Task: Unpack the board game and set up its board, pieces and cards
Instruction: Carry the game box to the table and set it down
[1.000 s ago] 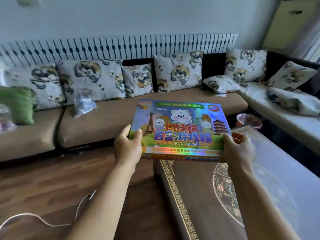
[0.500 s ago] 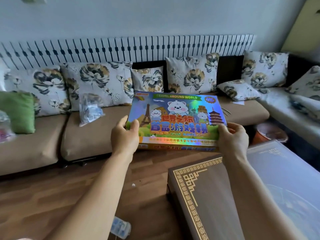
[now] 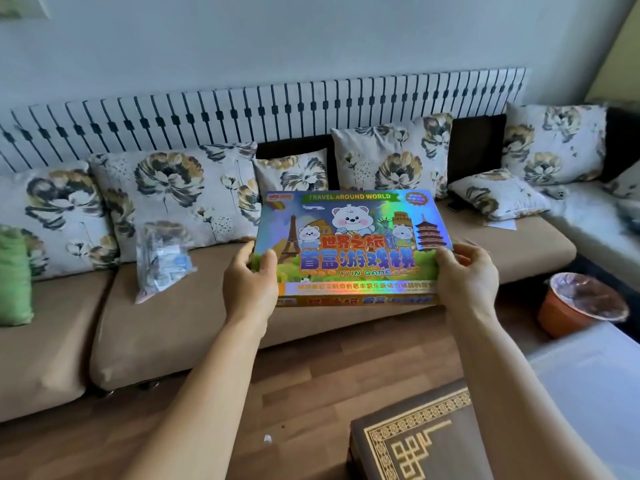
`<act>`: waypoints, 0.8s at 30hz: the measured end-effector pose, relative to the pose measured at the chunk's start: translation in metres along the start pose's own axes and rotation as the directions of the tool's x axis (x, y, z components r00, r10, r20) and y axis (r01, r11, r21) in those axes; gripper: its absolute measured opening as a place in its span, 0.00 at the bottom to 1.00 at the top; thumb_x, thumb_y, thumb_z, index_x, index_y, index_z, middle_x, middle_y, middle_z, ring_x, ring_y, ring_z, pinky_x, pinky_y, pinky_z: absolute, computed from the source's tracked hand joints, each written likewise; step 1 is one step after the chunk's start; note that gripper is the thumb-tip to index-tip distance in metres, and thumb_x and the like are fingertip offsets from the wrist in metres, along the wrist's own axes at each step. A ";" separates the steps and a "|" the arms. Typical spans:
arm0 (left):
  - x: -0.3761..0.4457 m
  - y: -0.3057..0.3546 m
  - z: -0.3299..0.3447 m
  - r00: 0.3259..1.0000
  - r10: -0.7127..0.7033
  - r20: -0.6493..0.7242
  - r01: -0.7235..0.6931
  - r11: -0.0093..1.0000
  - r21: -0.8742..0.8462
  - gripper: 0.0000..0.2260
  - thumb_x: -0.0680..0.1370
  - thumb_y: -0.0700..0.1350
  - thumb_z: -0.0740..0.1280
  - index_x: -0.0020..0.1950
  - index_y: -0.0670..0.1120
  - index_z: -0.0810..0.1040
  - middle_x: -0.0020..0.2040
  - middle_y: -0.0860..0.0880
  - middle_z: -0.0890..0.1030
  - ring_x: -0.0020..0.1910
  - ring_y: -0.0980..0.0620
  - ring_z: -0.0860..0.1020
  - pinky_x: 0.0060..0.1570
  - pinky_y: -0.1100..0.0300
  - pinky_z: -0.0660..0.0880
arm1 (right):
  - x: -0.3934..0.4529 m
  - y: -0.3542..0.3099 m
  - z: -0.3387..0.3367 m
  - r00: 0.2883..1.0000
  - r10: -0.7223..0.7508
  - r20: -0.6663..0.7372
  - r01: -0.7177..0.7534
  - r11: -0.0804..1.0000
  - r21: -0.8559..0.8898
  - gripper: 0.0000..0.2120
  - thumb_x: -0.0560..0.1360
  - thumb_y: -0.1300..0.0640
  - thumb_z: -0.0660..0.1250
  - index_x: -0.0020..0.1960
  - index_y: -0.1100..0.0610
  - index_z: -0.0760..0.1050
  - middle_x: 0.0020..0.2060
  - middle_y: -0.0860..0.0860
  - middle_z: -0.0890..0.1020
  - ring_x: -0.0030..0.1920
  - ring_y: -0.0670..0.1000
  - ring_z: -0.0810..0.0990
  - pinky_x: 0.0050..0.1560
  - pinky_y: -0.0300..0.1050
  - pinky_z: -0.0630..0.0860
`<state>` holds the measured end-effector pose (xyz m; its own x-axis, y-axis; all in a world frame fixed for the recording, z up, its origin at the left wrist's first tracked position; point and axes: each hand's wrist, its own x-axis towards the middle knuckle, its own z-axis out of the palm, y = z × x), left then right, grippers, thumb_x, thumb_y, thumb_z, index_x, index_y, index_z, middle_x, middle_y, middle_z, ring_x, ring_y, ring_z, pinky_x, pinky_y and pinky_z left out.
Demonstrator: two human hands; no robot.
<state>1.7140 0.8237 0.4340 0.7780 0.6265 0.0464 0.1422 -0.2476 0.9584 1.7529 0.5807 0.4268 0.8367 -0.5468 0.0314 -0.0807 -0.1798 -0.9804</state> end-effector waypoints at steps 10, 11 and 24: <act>0.129 0.013 0.087 0.996 0.020 0.092 -0.018 1.000 -0.017 0.19 0.78 0.49 0.62 0.69 0.47 0.71 0.46 0.54 0.76 0.45 0.52 0.76 0.41 0.60 0.71 | 0.098 -0.006 0.080 0.993 0.024 -0.119 -0.026 1.000 -0.015 0.15 0.73 0.51 0.66 0.58 0.55 0.75 0.52 0.52 0.81 0.51 0.53 0.81 0.56 0.56 0.77; 0.146 0.013 0.098 0.993 0.025 0.114 -0.023 1.000 -0.017 0.19 0.78 0.49 0.62 0.69 0.48 0.71 0.44 0.55 0.76 0.44 0.51 0.76 0.41 0.59 0.71 | 0.109 -0.005 0.090 0.988 0.027 -0.151 -0.030 0.999 -0.018 0.15 0.73 0.51 0.66 0.57 0.55 0.76 0.52 0.52 0.81 0.52 0.54 0.81 0.56 0.56 0.77; 0.297 0.048 0.238 0.849 0.227 0.478 -0.255 0.967 -0.006 0.18 0.78 0.51 0.62 0.65 0.45 0.73 0.57 0.44 0.80 0.53 0.44 0.77 0.46 0.56 0.71 | 0.198 -0.004 0.150 0.851 0.138 -0.507 -0.127 0.990 0.058 0.14 0.73 0.53 0.66 0.57 0.56 0.75 0.49 0.52 0.81 0.50 0.53 0.80 0.58 0.55 0.76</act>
<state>2.0969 0.8220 0.4270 0.9850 0.1221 0.1218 -0.0644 -0.3951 0.9164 2.0000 0.5957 0.4078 0.4257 -0.9048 -0.0103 -0.1544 -0.0614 -0.9861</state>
